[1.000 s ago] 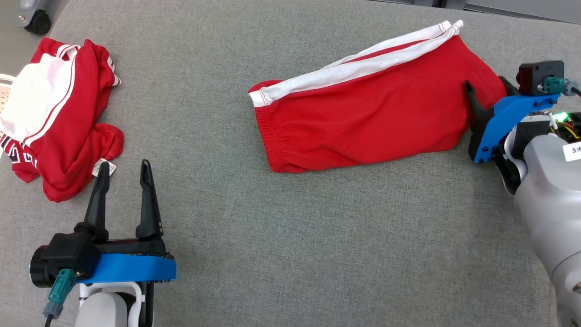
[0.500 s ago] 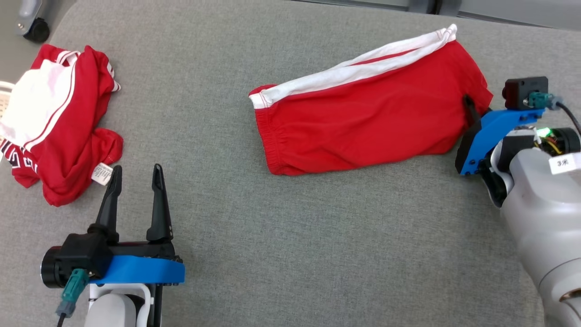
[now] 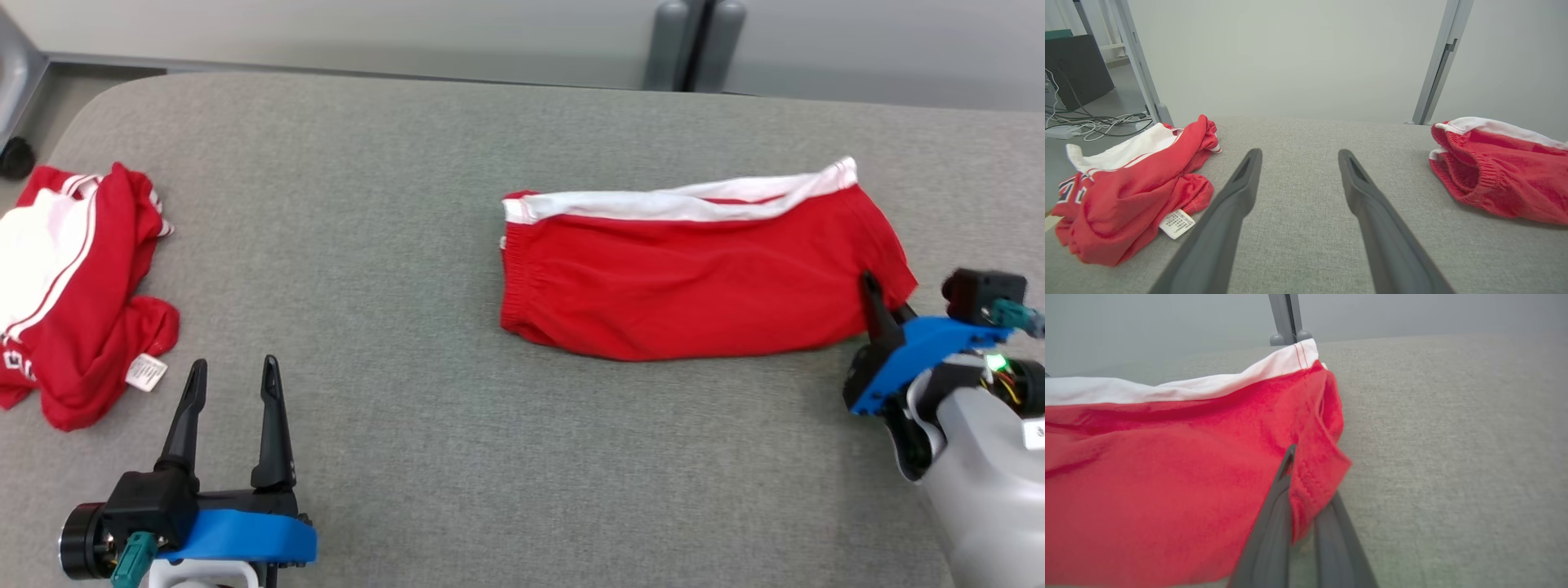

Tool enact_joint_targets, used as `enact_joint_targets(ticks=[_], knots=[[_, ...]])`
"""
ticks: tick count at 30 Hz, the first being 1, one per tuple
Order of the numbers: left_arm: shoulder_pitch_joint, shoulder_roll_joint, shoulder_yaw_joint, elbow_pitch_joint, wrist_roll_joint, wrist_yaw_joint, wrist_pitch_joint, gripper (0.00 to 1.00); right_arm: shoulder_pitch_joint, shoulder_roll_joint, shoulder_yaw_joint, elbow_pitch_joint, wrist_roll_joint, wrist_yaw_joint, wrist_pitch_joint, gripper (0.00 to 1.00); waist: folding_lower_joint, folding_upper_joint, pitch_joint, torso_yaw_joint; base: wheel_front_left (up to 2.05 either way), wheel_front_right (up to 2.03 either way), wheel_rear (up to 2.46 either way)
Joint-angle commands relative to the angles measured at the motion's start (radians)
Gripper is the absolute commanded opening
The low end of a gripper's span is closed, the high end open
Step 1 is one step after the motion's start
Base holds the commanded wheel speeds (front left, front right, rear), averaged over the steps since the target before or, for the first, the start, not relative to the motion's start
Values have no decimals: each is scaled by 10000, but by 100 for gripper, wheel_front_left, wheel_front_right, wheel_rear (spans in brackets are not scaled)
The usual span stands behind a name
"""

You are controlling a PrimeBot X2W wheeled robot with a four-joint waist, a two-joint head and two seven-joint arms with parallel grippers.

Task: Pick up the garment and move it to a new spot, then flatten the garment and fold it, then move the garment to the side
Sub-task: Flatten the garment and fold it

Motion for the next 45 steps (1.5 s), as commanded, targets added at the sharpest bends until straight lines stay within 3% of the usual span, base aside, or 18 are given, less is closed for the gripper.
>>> enact_joint_targets(ticks=[1,7,12,25,35,39,45], knots=[[82,-7,94,-11,59,-11,-28,100,314,-161,-37,-165,159,-2,-69,0,1,1,-207,-258,0,0,0],[204,-7,243,-101,96,-40,-29,100,1217,-797,-269,-1075,747,-2,-76,0,1,1,-239,-605,0,0,0],[97,-11,316,-77,60,-61,-29,100,1374,-876,-322,-1437,794,-1,-80,0,1,1,-135,-748,0,0,0],[54,-9,246,21,19,-96,-29,100,1046,-104,147,-3367,676,-1,-75,0,1,1,-347,-731,0,0,0],[17,-8,122,70,-36,-96,-29,100,992,830,1922,-5220,618,-1,304,0,1,1,-338,-511,0,0,0],[-46,-10,94,51,-64,-96,-29,100,1195,1170,2655,-5422,678,-1,451,0,1,1,-270,-431,0,0,0],[-219,-10,-105,97,-150,-69,-28,100,1415,1576,3535,-4738,575,-1,335,0,1,1,-108,-208,0,0,0]])
